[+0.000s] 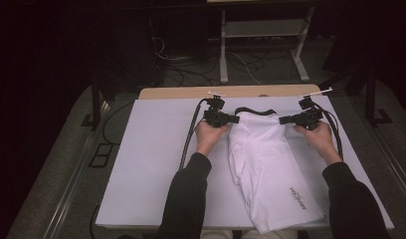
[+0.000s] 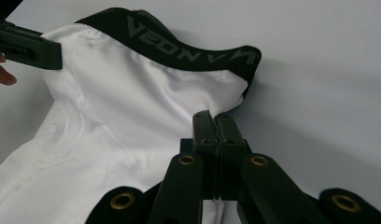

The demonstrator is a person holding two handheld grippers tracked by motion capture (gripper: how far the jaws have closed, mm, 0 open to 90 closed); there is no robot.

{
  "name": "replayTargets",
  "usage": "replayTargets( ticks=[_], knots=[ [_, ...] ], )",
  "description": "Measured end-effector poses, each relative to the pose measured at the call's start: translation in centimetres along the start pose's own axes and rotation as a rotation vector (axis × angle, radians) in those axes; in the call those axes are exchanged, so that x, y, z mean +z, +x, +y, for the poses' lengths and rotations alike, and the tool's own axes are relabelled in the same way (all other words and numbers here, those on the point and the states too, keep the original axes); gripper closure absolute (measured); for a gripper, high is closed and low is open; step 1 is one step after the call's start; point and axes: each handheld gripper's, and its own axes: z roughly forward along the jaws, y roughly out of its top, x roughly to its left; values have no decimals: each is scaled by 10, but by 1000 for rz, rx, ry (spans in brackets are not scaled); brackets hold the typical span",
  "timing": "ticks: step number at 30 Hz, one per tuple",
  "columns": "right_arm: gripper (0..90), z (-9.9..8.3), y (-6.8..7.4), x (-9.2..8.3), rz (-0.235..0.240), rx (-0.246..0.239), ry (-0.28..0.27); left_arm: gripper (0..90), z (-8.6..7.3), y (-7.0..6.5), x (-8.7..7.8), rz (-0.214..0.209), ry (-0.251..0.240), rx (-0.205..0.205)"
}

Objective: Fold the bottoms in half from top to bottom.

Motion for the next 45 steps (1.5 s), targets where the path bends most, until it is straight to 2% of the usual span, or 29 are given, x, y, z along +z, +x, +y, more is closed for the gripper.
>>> replayTargets(
  ticks=[10, 18, 34, 38, 41, 45],
  knots=[
    [878, 0, 10, -13, -21, -29, -12, 879, 3, -15, -9, -3, -2, 15],
    [878, -5, 11, -23, -15, -29, -34, 879, 0, -27, -13, -9, -4, 15],
    [878, -17, 20, -37, 8, -41, -91, 879, -7, -37, -27, -31, -10, 11],
    [878, -23, 25, -39, 8, -57, -92, 879, -12, -41, -32, -42, 2, 19],
    [878, -30, 29, -37, 3, -69, -69, 879, -17, -44, -36, -44, 11, 31],
    [878, -38, 33, -39, 2, -75, -69, 879, -23, -47, -38, -54, 5, 25]
  ],
)
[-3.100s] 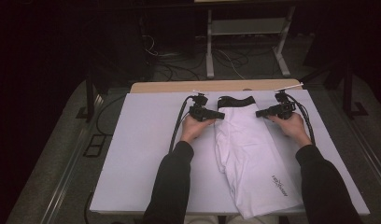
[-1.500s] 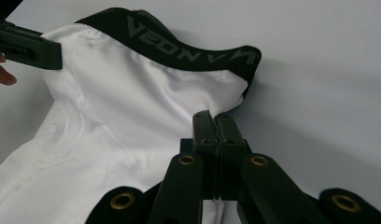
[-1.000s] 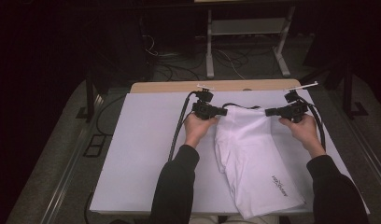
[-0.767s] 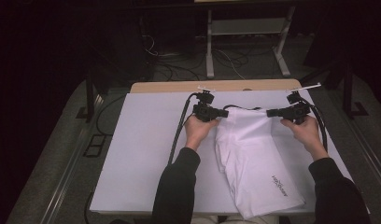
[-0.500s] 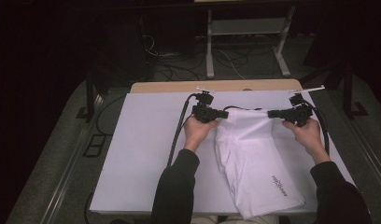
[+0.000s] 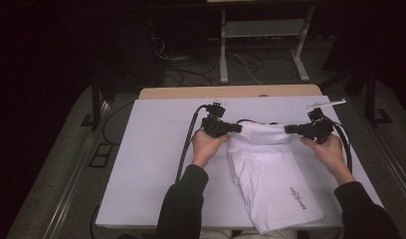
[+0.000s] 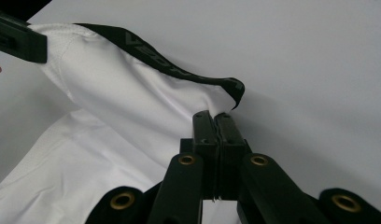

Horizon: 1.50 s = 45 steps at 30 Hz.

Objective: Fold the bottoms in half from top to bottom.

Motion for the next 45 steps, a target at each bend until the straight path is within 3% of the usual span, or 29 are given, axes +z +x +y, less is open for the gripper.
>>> replayTargets(
  ticks=[17, 32, 45],
  knots=[
    [878, -8, 18, -25, 24, -15, -47, 879, -16, -6, -10, -48, -58, -20],
    [877, -14, 17, -33, 27, -17, -47, 879, -17, -24, -15, -87, -49, 26],
    [878, -23, 15, -40, 24, -25, -20, 880, -25, -40, -12, -149, -36, 52]
  ],
)
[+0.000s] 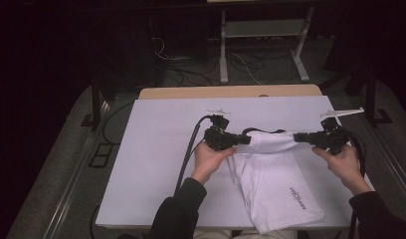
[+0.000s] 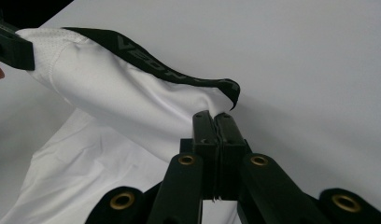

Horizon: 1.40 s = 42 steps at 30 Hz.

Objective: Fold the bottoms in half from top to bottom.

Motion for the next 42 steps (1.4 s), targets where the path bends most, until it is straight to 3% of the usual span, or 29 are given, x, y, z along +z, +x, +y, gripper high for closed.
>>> replayTargets(
  ticks=[12, 15, 26, 35, 42],
  knots=[
    [877, -11, -2, -1, 21, 8, 19, 880, -10, -5, 3, -39, -6, -13],
    [877, -13, -3, -2, 25, 8, 23, 880, -12, -5, 4, -72, -29, -44],
    [877, -21, 0, -6, 43, 7, 33, 880, -19, -11, 4, -97, -23, -36],
    [877, -27, 4, -6, 54, -5, 59, 880, -39, -12, 4, -135, -36, -76],
    [876, -32, 9, -7, 66, -17, 69, 879, -54, -12, 4, -137, -33, -88]
  ],
)
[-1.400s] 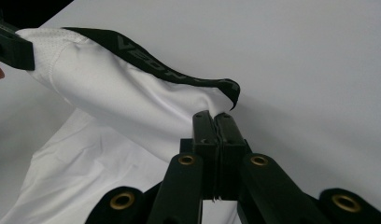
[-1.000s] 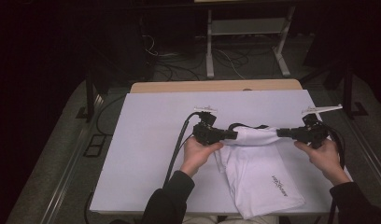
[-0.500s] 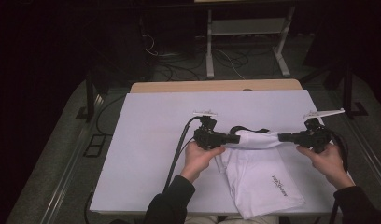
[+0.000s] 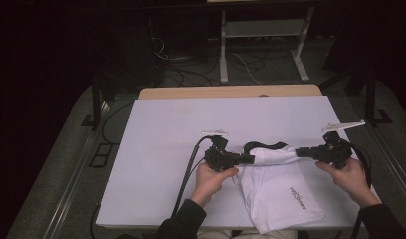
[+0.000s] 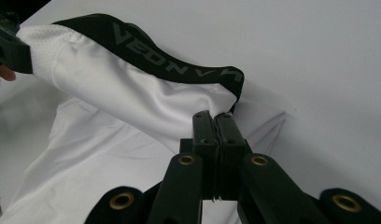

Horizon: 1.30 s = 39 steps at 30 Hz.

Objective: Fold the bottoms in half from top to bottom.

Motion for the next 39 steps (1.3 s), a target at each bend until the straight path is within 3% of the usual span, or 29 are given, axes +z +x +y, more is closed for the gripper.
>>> replayTargets(
  ticks=[7, 15, 26, 39],
  knots=[
    [876, -5, 4, 2, 5, -3, 21, 879, -15, -1, 5, -19, 4, -37],
    [876, -15, 7, 0, 20, 3, 33, 879, -26, -8, 10, -9, 46, -31],
    [876, -28, 10, -6, 30, 11, 52, 879, -40, -17, 16, -47, 48, -35],
    [875, -35, 11, -6, 33, 13, 78, 878, -55, -19, 20, -60, 64, -51]
  ],
)
